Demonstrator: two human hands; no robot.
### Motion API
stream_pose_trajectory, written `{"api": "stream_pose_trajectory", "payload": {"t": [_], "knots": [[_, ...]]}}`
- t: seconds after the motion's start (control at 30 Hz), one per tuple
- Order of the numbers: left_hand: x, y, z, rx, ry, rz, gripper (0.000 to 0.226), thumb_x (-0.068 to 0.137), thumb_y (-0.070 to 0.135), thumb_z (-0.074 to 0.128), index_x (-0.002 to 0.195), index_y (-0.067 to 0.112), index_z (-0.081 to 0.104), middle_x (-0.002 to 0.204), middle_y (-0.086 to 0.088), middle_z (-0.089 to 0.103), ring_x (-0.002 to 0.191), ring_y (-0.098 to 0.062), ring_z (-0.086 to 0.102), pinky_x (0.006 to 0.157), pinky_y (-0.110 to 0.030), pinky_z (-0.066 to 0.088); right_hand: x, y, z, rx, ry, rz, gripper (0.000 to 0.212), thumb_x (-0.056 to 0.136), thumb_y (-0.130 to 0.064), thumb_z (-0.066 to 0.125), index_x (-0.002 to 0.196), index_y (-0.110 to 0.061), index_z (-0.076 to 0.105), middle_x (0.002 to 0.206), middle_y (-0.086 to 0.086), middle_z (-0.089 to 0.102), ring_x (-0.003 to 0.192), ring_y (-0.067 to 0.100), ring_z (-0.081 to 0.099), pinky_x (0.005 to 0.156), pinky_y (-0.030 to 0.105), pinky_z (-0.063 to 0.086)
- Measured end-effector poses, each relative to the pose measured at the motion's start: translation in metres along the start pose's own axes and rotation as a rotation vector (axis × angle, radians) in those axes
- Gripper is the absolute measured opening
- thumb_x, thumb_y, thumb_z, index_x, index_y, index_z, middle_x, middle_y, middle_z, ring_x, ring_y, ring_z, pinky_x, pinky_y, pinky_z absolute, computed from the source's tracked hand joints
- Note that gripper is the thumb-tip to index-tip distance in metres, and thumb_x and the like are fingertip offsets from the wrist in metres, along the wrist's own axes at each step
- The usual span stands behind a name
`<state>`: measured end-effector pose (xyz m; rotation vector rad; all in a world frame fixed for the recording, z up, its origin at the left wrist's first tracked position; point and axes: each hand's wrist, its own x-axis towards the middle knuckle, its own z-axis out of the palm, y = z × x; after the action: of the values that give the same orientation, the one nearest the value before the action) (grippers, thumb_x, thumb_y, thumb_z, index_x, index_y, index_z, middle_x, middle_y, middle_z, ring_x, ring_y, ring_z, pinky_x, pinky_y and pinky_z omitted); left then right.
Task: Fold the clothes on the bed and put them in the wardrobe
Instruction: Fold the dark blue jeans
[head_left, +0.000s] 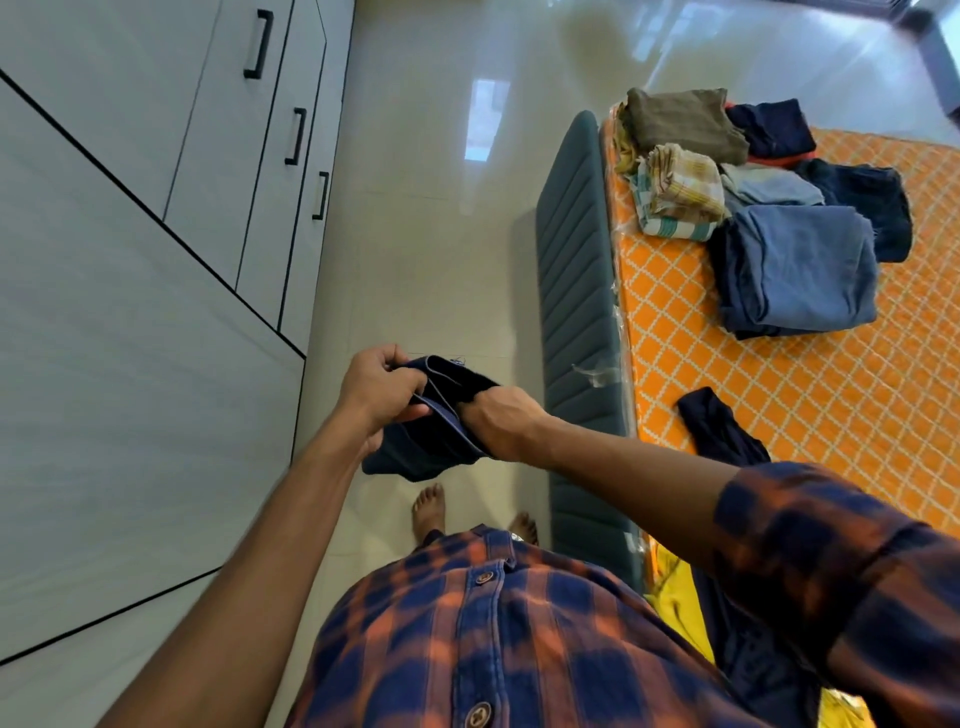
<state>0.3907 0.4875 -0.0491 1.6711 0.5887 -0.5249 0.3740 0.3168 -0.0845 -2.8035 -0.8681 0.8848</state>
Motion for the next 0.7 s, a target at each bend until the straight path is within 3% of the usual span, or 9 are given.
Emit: {"api": "stream_pose_trajectory", "payload": {"t": [0.13, 0.27, 0.37, 0.47, 0.6, 0.7], "knots": [[0.006, 0.003, -0.004, 0.047, 0.022, -0.002, 0.024, 0.083, -0.006, 0.057, 0.072, 0.014, 0.05, 0.08, -0.01, 0.058, 0.059, -0.019, 0.06, 0.041, -0.019, 0.048, 0.013, -0.004, -0.011, -0.106, -0.057, 0.063, 0.024, 0.102, -0.017, 0.05, 0.113, -0.009, 0.07, 0.104, 0.012, 0.072, 0.095, 0.033, 0.068, 0.073, 0.036, 0.05], [0.015, 0.001, -0.024, 0.054, 0.112, -0.057, 0.015, 0.084, -0.002, 0.057, 0.078, 0.011, 0.054, 0.083, -0.013, 0.061, 0.065, -0.024, 0.065, 0.044, -0.021, 0.051, 0.01, -0.009, -0.04, -0.298, -0.042, -0.117, 0.023, 0.1, -0.016, 0.049, 0.104, -0.01, 0.071, 0.097, 0.007, 0.073, 0.087, 0.028, 0.067, 0.066, 0.033, 0.044], [0.02, 0.01, -0.035, -0.085, 0.079, -0.115, 0.017, 0.084, -0.005, 0.055, 0.085, 0.012, 0.052, 0.079, -0.01, 0.057, 0.064, -0.021, 0.06, 0.04, -0.019, 0.049, 0.005, -0.01, -0.066, -0.361, -0.026, -0.282, 0.019, 0.096, -0.016, 0.051, 0.095, -0.013, 0.07, 0.093, 0.004, 0.071, 0.082, 0.02, 0.047, 0.066, 0.031, 0.04], [0.02, 0.02, -0.036, -0.124, 0.047, -0.105, 0.017, 0.085, -0.006, 0.053, 0.087, 0.011, 0.054, 0.081, -0.008, 0.059, 0.069, -0.018, 0.06, 0.043, -0.018, 0.05, 0.004, -0.006, -0.091, -0.369, -0.02, -0.352, 0.016, 0.093, -0.018, 0.053, 0.089, -0.016, 0.068, 0.084, -0.001, 0.065, 0.084, 0.015, 0.042, 0.066, 0.03, 0.04], [0.018, 0.027, -0.037, -0.105, 0.02, -0.06, 0.02, 0.085, -0.005, 0.051, 0.09, 0.012, 0.06, 0.081, -0.008, 0.06, 0.071, -0.018, 0.06, 0.048, -0.021, 0.053, -0.003, 0.002, -0.119, -0.387, -0.062, -0.394, 0.01, 0.09, -0.019, 0.056, 0.089, -0.02, 0.065, 0.086, -0.008, 0.063, 0.086, 0.014, 0.041, 0.07, 0.032, 0.047], [0.018, 0.037, -0.041, -0.029, 0.011, -0.001, 0.022, 0.085, -0.004, 0.049, 0.09, 0.011, 0.065, 0.078, -0.007, 0.061, 0.071, -0.019, 0.06, 0.047, -0.021, 0.051, -0.012, 0.007, -0.13, -0.374, 0.07, -0.477, 0.011, 0.094, -0.022, 0.056, 0.099, -0.028, 0.063, 0.094, -0.012, 0.06, 0.087, 0.014, 0.043, 0.068, 0.033, 0.044]]}}
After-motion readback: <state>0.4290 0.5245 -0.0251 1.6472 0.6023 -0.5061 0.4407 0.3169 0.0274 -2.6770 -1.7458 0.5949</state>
